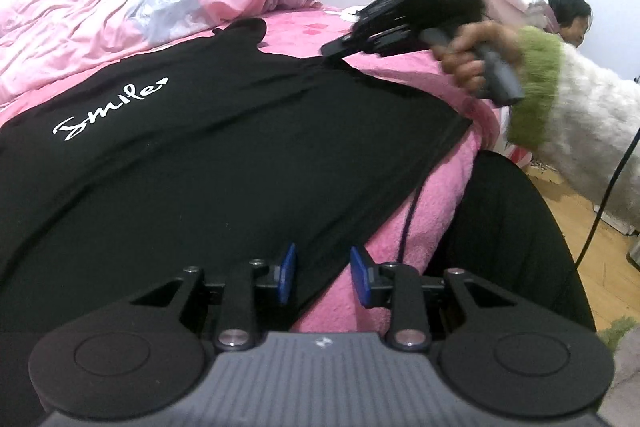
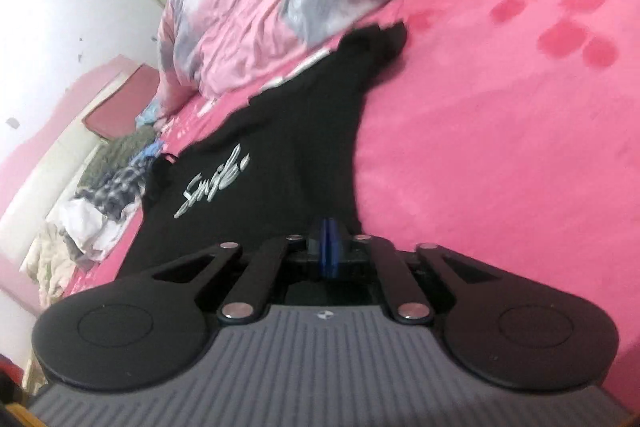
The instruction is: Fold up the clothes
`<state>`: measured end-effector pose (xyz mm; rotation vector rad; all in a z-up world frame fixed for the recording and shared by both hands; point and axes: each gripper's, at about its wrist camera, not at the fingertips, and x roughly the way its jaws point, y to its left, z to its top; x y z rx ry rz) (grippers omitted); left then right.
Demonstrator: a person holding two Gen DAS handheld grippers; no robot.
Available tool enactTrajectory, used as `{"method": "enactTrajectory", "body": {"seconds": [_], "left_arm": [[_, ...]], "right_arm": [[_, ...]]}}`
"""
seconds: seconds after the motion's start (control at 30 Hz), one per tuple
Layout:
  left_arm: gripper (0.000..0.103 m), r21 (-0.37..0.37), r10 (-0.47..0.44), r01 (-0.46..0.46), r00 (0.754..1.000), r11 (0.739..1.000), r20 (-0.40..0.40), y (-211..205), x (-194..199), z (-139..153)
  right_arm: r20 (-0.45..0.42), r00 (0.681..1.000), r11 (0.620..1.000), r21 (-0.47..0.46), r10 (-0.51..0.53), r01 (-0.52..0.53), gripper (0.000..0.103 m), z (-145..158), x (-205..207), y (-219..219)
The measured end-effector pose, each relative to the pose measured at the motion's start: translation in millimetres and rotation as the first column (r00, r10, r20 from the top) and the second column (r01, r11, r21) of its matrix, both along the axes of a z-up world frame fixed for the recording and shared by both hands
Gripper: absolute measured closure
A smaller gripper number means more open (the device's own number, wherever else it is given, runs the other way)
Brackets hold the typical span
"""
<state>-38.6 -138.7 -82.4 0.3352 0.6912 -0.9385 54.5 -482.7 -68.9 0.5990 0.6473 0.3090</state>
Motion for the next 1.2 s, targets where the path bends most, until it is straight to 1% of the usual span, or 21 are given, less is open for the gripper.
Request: {"method": "enactTrajectory", "body": {"seconds": [0.07, 0.13, 0.2, 0.23, 0.27, 0.33, 0.43, 0.47, 0.5, 0.53, 0.6, 0.7, 0.77, 0.8, 0.87, 0.93, 0.97, 1.0, 1.03, 1.1, 1.2], "left_arm": [[0.072, -0.013, 0.0, -0.001, 1.0, 1.0, -0.016, 2, 4, 0], [0.072, -0.026, -0.002, 0.001, 0.999, 1.0, -0.034, 4, 7, 0], [0.072, -0.036, -0.003, 0.001, 0.999, 0.999, -0.047, 5, 9, 0], [0.072, -0.039, -0.003, 0.001, 0.999, 0.999, -0.053, 5, 10, -1], [0.072, -0.041, -0.003, 0.001, 0.998, 0.999, -0.057, 5, 11, -1], [0.072, -0.037, -0.005, 0.003, 0.998, 0.999, -0.055, 5, 9, 0], [0.072, -0.033, -0.01, 0.008, 0.999, 0.999, -0.052, 6, 7, 1], [0.072, -0.033, -0.011, 0.009, 0.999, 0.999, -0.053, 7, 7, 1], [0.072, -0.035, -0.012, 0.01, 0.998, 0.999, -0.055, 8, 7, 1], [0.071, -0.039, -0.012, 0.01, 0.998, 0.999, -0.059, 8, 7, 0], [0.071, -0.048, -0.013, 0.009, 0.998, 0.999, -0.069, 8, 10, -1], [0.071, -0.057, -0.016, 0.011, 0.997, 0.998, -0.079, 9, 13, -1], [0.071, -0.056, -0.017, 0.012, 0.997, 0.998, -0.077, 9, 13, -2], [0.071, -0.054, -0.017, 0.013, 0.997, 0.998, -0.074, 9, 12, -2], [0.071, -0.048, -0.016, 0.013, 0.998, 0.999, -0.065, 7, 11, -1], [0.071, -0.045, -0.013, 0.011, 0.998, 0.999, -0.054, 6, 10, -2], [0.071, -0.047, -0.009, 0.007, 0.999, 0.999, -0.051, 6, 9, -1], [0.071, -0.05, -0.003, 0.001, 0.999, 0.999, -0.048, 7, 8, 0], [0.071, -0.059, 0.006, -0.009, 0.999, 0.998, -0.047, 9, 7, 1], [0.071, -0.096, 0.029, -0.034, 0.998, 0.995, -0.049, 17, 4, 6], [0.071, -0.154, 0.076, -0.08, 0.997, 0.985, -0.034, 37, 1, 15]], "right_arm": [[0.031, 0.994, 0.994, 0.037, 0.101, -0.102, 0.098, 6, -20, 3], [0.037, 0.964, 0.963, 0.063, 0.262, -0.264, 0.098, 4, -39, 14], [0.0, 0.927, 0.926, 0.06, 0.374, -0.374, 0.098, -6, -45, 22], [-0.045, 0.924, 0.924, 0.064, 0.379, -0.376, 0.102, -15, -38, 21], [-0.08, 0.924, 0.926, 0.073, 0.375, -0.37, 0.103, -23, -30, 19], [-0.069, 0.952, 0.949, 0.135, 0.298, -0.287, 0.103, -32, -3, -1], [-0.049, 0.991, 0.98, 0.163, 0.123, -0.114, 0.103, -34, 27, -33], [-0.052, 0.996, 0.979, 0.195, 0.076, -0.065, 0.103, -34, 31, -42], [-0.053, 0.998, 0.976, 0.215, 0.035, -0.023, 0.098, -33, 34, -50], [-0.032, 0.999, 0.982, 0.19, 0.023, -0.017, 0.098, -28, 30, -50], [-0.006, 0.994, 0.975, 0.196, 0.11, -0.106, 0.098, -26, 18, -41], [0.019, 0.96, 0.928, 0.253, 0.279, -0.275, 0.097, -32, 0, -25], [-0.05, 0.943, 0.922, 0.23, 0.33, -0.31, 0.098, -45, 6, -14], [-0.078, 0.936, 0.919, 0.23, 0.345, -0.32, 0.103, -52, 10, -10], [-0.08, 0.963, 0.928, 0.3, 0.255, -0.221, 0.103, -55, 25, -21], [-0.115, 0.992, 0.95, 0.313, 0.054, -0.016, 0.103, -55, 40, -35], [-0.14, 0.99, 0.941, 0.331, -0.02, 0.066, 0.103, -52, 43, -40], [-0.14, 0.988, 0.947, 0.307, -0.056, 0.098, 0.098, -45, 41, -39], [-0.134, 0.987, 0.954, 0.277, -0.083, 0.118, 0.098, -37, 38, -37], [-0.075, 0.996, 0.982, 0.177, -0.045, 0.058, 0.098, -16, 25, -16], [0.025, 0.992, 0.983, 0.129, 0.127, -0.129, 0.098, 15, -1, 25]]}}
